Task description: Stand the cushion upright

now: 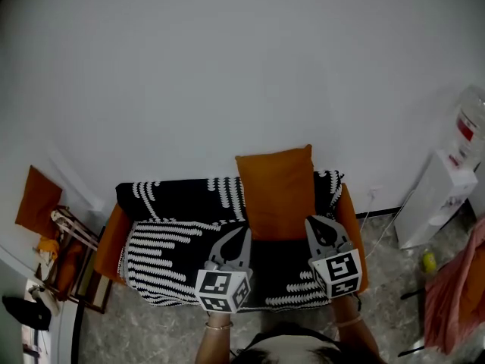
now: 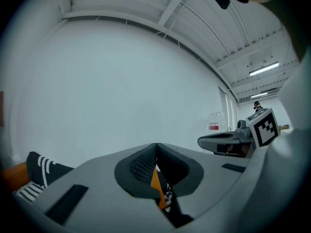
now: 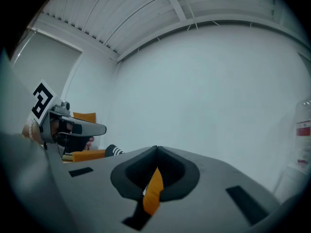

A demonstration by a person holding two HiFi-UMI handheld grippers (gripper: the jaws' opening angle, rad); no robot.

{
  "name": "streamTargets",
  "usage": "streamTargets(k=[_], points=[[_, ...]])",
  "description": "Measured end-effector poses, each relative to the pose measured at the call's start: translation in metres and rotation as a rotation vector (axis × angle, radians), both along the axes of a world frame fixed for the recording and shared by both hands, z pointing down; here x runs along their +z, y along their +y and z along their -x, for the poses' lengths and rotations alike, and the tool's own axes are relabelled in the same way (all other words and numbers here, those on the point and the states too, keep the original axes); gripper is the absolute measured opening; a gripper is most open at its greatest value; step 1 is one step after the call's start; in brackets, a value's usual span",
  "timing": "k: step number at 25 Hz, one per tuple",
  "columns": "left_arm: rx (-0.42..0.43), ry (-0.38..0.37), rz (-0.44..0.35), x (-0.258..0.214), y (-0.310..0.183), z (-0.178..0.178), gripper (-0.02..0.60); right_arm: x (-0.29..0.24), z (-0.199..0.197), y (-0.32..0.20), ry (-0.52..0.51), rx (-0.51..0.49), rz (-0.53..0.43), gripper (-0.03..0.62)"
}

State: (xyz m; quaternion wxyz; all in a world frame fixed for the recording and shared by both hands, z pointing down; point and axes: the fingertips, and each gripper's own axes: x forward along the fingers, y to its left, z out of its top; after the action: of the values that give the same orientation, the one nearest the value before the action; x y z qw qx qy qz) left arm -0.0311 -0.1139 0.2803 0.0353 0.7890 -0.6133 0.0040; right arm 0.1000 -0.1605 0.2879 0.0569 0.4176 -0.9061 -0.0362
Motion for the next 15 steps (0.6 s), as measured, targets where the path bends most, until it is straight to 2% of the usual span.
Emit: streamTargets(k=[15], points=[[0.013,-0.001,-0.012,-0.011,0.009,-0.032,0.018,-0.01,-0.026,0.014,-0.027,0.003,-0.001,0.009]])
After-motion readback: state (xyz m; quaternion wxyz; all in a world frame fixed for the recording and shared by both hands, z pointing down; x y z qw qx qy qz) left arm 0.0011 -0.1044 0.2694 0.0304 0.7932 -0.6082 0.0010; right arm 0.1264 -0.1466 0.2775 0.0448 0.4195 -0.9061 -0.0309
